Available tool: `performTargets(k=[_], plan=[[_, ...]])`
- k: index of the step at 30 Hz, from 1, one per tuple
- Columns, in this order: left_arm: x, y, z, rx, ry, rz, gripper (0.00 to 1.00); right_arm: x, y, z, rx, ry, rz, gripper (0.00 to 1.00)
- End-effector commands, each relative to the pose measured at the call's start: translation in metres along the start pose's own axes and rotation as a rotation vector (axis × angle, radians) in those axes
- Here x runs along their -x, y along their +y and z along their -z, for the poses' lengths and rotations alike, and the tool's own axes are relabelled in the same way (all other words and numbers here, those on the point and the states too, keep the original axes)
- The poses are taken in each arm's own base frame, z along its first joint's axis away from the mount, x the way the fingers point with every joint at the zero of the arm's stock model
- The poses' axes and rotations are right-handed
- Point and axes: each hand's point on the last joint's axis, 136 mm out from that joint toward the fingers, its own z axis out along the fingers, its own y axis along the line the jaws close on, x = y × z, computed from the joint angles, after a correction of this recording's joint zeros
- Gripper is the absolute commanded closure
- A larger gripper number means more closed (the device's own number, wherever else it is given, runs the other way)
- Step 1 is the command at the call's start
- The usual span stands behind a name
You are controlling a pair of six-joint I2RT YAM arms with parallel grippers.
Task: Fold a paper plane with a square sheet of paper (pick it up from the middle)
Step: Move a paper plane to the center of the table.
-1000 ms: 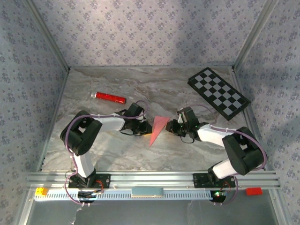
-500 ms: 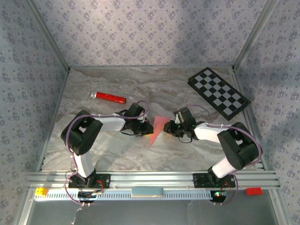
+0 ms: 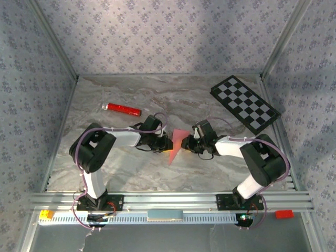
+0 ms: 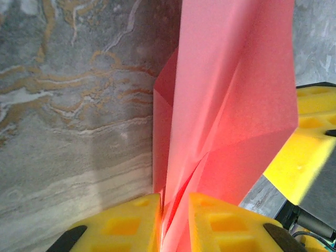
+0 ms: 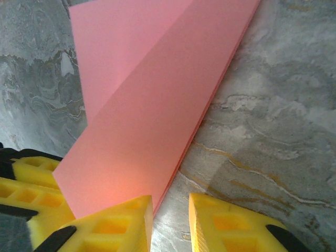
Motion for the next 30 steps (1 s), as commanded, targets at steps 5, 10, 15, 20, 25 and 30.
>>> performTargets(k=[5,10,15,20,25,30], plan=[[-0.006,0.001,-0.009,-0.025,0.048,0.015,0.78,0.001,0.009,-0.004,0.024,0.011,0.0,0.74],[-0.008,-0.005,-0.009,-0.05,0.066,0.007,0.78,0.002,0.01,-0.007,0.035,0.017,-0.003,0.74],[-0.007,-0.012,-0.011,-0.088,0.08,0.005,0.8,0.002,0.012,-0.01,0.048,0.021,-0.009,0.74],[-0.006,-0.019,-0.012,-0.125,0.083,0.004,0.83,0.001,0.01,-0.01,0.05,0.025,-0.013,0.74],[-0.004,-0.025,-0.012,-0.156,0.078,0.003,0.88,0.0,0.01,-0.009,0.052,0.023,-0.013,0.74],[-0.003,-0.027,-0.008,-0.159,0.06,-0.004,0.97,0.001,0.009,-0.005,0.054,0.013,-0.015,0.74]])
